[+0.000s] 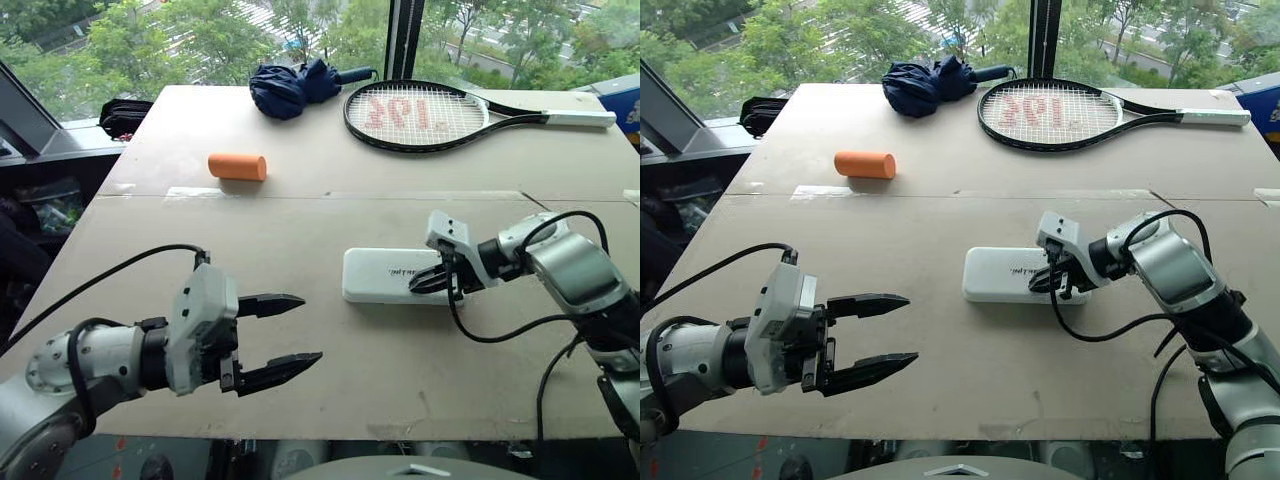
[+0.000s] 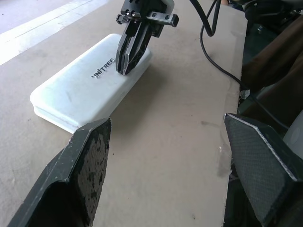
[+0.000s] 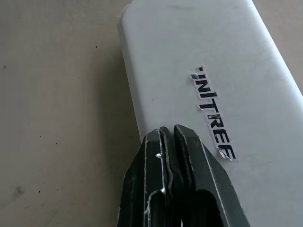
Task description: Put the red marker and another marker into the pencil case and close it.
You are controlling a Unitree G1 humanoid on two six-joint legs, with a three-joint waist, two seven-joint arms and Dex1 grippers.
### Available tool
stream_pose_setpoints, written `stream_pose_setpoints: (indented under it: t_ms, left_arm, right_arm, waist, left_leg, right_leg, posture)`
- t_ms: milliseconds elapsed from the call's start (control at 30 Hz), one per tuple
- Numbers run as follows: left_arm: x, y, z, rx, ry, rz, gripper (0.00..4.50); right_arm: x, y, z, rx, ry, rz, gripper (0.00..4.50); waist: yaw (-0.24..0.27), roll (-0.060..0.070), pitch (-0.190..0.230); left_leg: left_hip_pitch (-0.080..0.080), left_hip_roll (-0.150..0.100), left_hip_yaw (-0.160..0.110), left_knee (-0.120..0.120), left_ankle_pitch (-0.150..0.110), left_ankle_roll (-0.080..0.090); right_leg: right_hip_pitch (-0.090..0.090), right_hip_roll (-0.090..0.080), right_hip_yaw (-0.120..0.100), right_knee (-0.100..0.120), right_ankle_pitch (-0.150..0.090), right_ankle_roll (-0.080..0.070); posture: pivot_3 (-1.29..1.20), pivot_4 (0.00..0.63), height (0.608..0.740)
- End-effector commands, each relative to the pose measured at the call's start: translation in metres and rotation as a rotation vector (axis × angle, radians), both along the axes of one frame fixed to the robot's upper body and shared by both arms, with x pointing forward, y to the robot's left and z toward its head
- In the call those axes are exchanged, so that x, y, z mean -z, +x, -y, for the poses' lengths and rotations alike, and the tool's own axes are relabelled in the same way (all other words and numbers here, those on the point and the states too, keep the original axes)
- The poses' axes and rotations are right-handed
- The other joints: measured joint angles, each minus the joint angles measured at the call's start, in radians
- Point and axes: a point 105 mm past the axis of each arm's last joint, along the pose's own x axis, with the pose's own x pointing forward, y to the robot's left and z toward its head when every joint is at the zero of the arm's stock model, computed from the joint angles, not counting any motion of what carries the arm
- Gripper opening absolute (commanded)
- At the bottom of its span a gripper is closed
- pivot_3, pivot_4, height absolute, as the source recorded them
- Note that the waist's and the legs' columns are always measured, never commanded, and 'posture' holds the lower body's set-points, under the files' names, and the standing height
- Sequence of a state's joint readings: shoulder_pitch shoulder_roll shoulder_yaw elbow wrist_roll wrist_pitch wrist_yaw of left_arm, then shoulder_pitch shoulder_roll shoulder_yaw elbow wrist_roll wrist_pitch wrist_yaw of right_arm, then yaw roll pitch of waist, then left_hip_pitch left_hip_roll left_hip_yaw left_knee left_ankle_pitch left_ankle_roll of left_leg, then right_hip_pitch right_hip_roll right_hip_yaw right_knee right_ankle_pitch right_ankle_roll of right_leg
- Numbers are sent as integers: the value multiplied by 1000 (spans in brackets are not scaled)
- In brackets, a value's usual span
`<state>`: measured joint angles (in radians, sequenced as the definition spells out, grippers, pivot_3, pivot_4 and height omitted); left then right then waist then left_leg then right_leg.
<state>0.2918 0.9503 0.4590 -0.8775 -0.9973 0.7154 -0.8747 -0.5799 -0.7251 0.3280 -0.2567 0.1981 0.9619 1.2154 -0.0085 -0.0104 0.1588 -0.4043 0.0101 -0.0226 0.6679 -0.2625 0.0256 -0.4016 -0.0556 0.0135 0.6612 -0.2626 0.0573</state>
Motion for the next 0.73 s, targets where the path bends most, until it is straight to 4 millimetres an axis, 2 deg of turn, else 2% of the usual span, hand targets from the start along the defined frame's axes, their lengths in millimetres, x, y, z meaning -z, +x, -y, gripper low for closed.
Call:
stream_pose_setpoints:
  t_ms: [33,67,100,200,233,300,367,467,533,633,733]
  left_arm:
    - [3,0,0,-11,17,19,3830]
    - [3,4,-1,-42,21,49,3830]
    - [5,5,-1,-52,20,54,3830]
    - [8,2,-3,-39,17,19,3830]
    - [11,1,-6,-46,27,2,3830]
    - [13,0,-16,-70,27,-15,3830]
    - [17,-4,-27,-92,36,-36,3830]
    - [24,-10,-43,-123,63,-73,3830]
    - [30,-15,-51,-123,86,-105,3830]
    - [36,-18,-57,-115,106,-126,3830]
    - [43,-19,-58,-82,101,-167,3830]
  right_arm:
    - [-27,-8,0,37,244,159,83]
    - [-48,-14,-2,16,375,263,83]
    - [-57,-22,5,21,431,311,83]
    - [-50,-45,29,49,417,318,83]
    - [-42,-50,43,96,371,348,591]
    - [-31,-66,77,206,338,378,1329]
    - [-23,-84,104,305,314,393,2377]
    - [-10,-116,143,452,235,400,3489]
    - [-9,-137,160,512,200,408,4270]
    - [-14,-154,174,565,184,420,4393]
    - [-12,-156,178,562,169,420,4393]
  waist:
    - [6,-2,-1]
    - [7,-1,0]
    - [10,-1,1]
    - [15,3,3]
    - [23,2,3]
    - [25,1,2]
    - [23,2,3]
    - [14,3,3]
    - [19,4,2]
    - [17,4,3]
    - [16,2,2]
  left_leg:
    - [4,0,-1,0,0,0]
    - [6,0,-1,0,0,0]
    - [5,0,0,-1,0,0]
    - [5,0,1,-1,0,0]
    - [5,0,0,-1,0,0]
    - [5,0,0,-1,0,0]
    - [5,0,0,-2,0,0]
    - [8,1,4,-2,0,0]
    - [8,3,5,-2,0,0]
    - [9,4,9,-2,0,0]
    - [11,7,13,-1,0,0]
  right_leg:
    - [6,0,-1,-2,0,0]
    - [8,0,-1,-3,-1,-2]
    - [7,0,0,-3,-2,-2]
    - [6,0,2,-1,0,1]
    - [6,0,1,-1,0,1]
    - [7,0,0,-2,0,1]
    - [7,1,0,-3,-1,0]
    - [7,2,4,-1,-2,-3]
    - [6,3,4,-1,-3,-3]
    - [6,3,7,-2,-3,-3]
    - [6,3,10,-2,-5,0]
  posture:
    - [0,150,730]
    - [0,150,730]
    - [0,150,730]
    - [0,150,730]
    - [0,150,730]
    - [0,150,730]
    - [0,150,730]
    - [0,150,730]
    - [0,150,730]
    - [0,150,730]
    - [0,150,730]
